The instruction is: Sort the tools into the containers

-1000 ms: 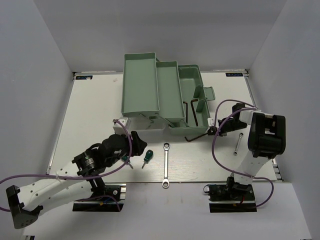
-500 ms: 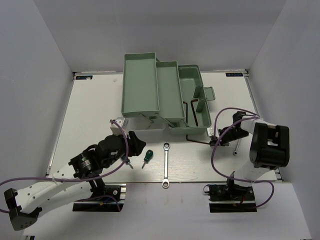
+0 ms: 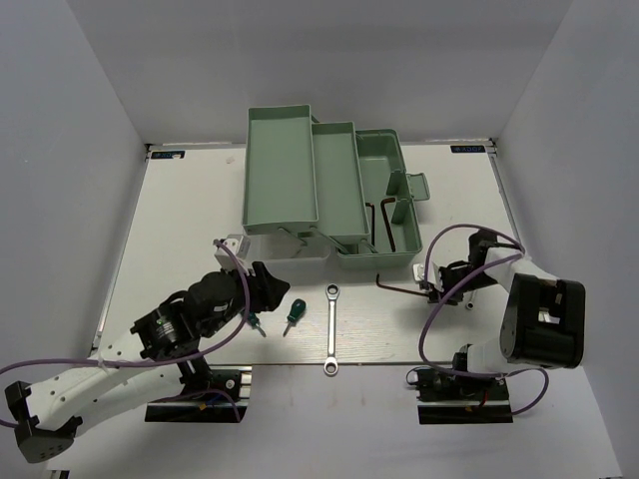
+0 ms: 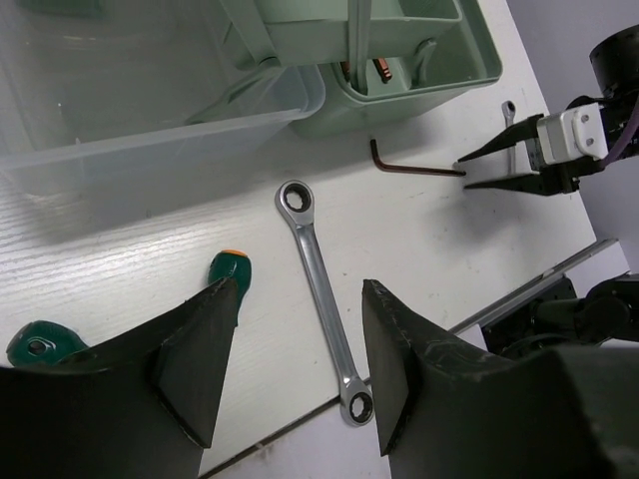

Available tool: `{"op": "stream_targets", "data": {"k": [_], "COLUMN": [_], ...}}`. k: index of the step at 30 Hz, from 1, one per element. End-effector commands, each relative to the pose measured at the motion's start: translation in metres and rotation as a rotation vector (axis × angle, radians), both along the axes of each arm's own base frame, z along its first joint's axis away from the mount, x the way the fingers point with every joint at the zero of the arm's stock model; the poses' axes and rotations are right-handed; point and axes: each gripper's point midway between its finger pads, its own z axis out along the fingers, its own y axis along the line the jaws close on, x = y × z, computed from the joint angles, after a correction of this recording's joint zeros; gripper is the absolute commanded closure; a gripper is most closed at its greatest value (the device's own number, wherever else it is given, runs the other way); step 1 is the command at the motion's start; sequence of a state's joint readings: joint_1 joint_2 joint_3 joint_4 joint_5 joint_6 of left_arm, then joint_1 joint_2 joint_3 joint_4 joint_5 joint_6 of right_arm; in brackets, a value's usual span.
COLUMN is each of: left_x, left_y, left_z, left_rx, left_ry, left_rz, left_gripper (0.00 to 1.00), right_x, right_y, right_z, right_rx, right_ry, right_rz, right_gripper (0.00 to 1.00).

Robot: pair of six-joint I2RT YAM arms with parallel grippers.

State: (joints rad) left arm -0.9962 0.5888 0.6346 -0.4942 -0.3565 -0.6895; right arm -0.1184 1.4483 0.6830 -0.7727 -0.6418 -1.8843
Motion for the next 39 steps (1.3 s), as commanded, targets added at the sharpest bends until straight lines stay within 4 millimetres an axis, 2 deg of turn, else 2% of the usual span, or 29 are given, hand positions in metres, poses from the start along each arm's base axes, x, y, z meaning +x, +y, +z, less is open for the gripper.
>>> {"op": "stream_targets", "data": {"k": [1, 5, 7, 9, 10, 16, 17, 22, 24, 34, 39], "left_x": [-0.001, -0.002, -0.003, -0.005, -0.006, -0.009, -0.010, -0.010, -0.011, -0.014, -0.015], "left_y": [0.000, -0.001, -0.002, -0.003, -0.005, -0.017, -0.020, -0.020, -0.021, -0.020, -0.019], "left_z": [0.003, 0.003, -0.001, -0.001, -0.010, -0.027, -0.024, -0.028, -0.028, -0.037, -0.036], "left_rx": [-0.016, -0.018, -0.012, -0.014, 0.007, 0.028, 0.015, 0.016, 0.014, 0.020, 0.012], "left_ry": [-0.004, -0.002, 0.006, 0.010, 0.030, 0.071, 0.067, 0.078, 0.081, 0.100, 0.095], "left_rz": [-0.001, -0.010, -0.018, -0.028, -0.039, -0.086, -0.096, -0.092, -0.100, -0.104, -0.105], "left_gripper": [0.37, 0.37, 0.37, 0.37, 0.37, 0.37, 0.37, 0.37, 0.37, 0.37, 0.37], "right_x": [-0.014, -0.013, 0.000, 0.002, 0.005, 0.007, 0.005, -0.002, 0.005, 0.022, 0.012], "right_y": [-0.012, -0.001, 0.001, 0.003, 0.003, 0.014, 0.016, 0.026, 0.033, 0.039, 0.042], "right_z": [-0.007, 0.011, 0.023, 0.025, 0.027, 0.023, 0.022, 0.012, 0.013, -0.001, -0.010], "right_rx": [-0.075, -0.005, 0.015, 0.018, 0.019, -0.014, -0.024, -0.069, -0.073, -0.172, -0.216], "right_ry": [0.072, 0.125, 0.131, 0.137, 0.130, 0.141, 0.149, 0.166, 0.141, 0.091, 0.110], "right_rz": [-0.086, -0.125, -0.189, -0.198, -0.203, -0.202, -0.193, -0.165, -0.179, -0.232, -0.195], "right_gripper": [0.52, 0.46, 0.46, 0.46, 0.46, 0.46, 0.46, 0.46, 0.46, 0.47, 0.51]}}
